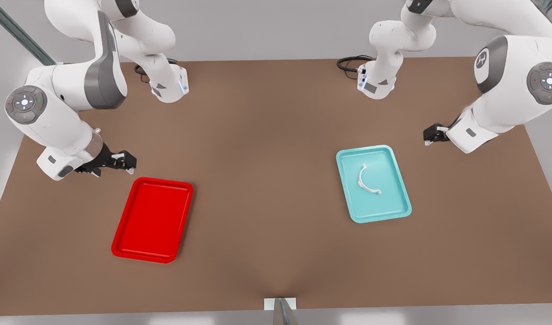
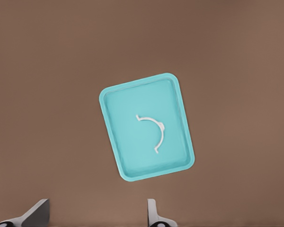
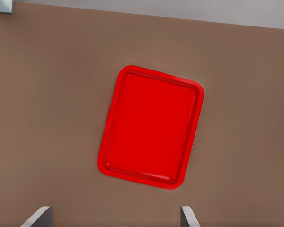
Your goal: Take the drainage pipe clamp from the left arm, pass it to the right arm, and place it in the plate on the right side
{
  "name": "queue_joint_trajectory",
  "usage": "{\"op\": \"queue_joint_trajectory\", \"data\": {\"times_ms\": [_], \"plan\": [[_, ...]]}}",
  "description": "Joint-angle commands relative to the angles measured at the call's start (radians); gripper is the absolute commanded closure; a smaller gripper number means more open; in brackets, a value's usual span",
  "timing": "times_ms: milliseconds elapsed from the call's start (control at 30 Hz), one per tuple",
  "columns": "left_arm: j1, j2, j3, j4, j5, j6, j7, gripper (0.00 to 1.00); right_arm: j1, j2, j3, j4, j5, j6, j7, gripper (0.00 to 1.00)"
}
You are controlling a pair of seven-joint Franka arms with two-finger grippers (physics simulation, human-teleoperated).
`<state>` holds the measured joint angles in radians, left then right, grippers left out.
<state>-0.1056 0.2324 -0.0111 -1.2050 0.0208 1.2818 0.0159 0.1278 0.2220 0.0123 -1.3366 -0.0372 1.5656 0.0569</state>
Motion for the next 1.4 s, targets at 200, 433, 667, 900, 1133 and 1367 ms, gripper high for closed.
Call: {"op": "queue_joint_trajectory", "data": {"times_ms": [200, 433, 667, 900, 1133, 1367], "plan": [[-0.022, 0.079, -0.001, -0.401, -0.03, 0.675, -1.014, 0.0, -0.001, -0.001, 0.0, 0.0, 0.0, 0.004, 0.027, 0.0], [-0.034, 0.065, -0.001, -0.792, -0.096, 1.171, -1.459, 0.0, -0.001, -0.001, 0.0, 0.0, 0.0, 0.004, 0.023, 0.0], [-0.055, 0.087, -0.001, -0.936, -0.137, 1.286, -1.597, 0.0, -0.001, -0.001, 0.0, 0.0, 0.0, 0.004, 0.023, 0.0], [-0.077, 0.189, -0.001, -0.943, -0.145, 1.286, -1.616, 0.0, -0.002, -0.001, -0.005, 0.0, 0.002, -0.002, -0.022, 0.0], [-0.071, 0.228, -0.001, -0.943, -0.145, 1.289, -1.617, 0.22, -0.002, -0.001, -0.006, -0.001, 0.002, -0.002, -0.023, 0.0], [-0.071, 0.26, -0.001, -0.936, -0.145, 1.289, -1.616, 0.54, -0.004, -0.001, -0.003, 0.0, 0.0, -0.002, -0.023, 0.0]]}}
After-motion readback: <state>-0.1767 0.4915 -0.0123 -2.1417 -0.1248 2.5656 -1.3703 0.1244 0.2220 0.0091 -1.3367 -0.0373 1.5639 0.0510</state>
